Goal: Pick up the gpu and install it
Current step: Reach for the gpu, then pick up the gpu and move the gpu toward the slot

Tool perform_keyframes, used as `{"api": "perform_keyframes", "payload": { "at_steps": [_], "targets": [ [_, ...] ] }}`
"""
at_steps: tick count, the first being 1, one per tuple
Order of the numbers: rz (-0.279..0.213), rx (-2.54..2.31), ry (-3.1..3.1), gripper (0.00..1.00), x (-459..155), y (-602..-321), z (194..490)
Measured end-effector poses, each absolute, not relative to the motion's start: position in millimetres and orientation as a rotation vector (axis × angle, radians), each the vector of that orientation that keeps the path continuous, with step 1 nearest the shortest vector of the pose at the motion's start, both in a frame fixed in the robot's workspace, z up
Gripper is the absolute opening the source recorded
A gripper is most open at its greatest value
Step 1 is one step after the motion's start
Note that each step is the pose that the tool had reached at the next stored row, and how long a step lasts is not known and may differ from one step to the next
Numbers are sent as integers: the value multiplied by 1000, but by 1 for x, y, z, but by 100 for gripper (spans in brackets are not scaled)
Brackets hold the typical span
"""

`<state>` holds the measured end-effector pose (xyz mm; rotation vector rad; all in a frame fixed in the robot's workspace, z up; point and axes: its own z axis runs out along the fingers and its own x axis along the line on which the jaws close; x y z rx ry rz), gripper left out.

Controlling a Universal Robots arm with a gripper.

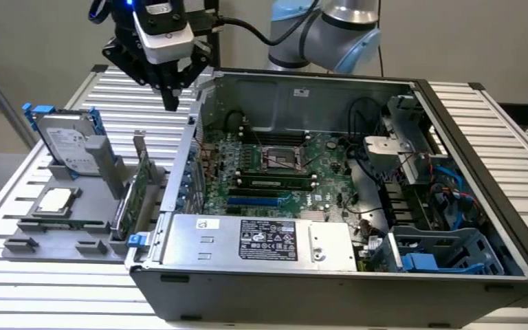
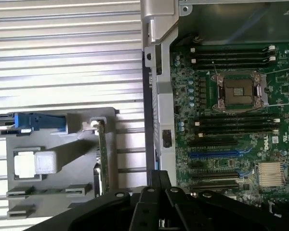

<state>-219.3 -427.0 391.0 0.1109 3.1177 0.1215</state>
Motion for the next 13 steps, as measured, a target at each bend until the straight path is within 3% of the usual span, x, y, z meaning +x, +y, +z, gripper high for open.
{"api": "perform_keyframes", "payload": {
  "at_steps": [13],
  "targets": [
    [116,111,3118,0,-267,-438,380]
  ]
}}
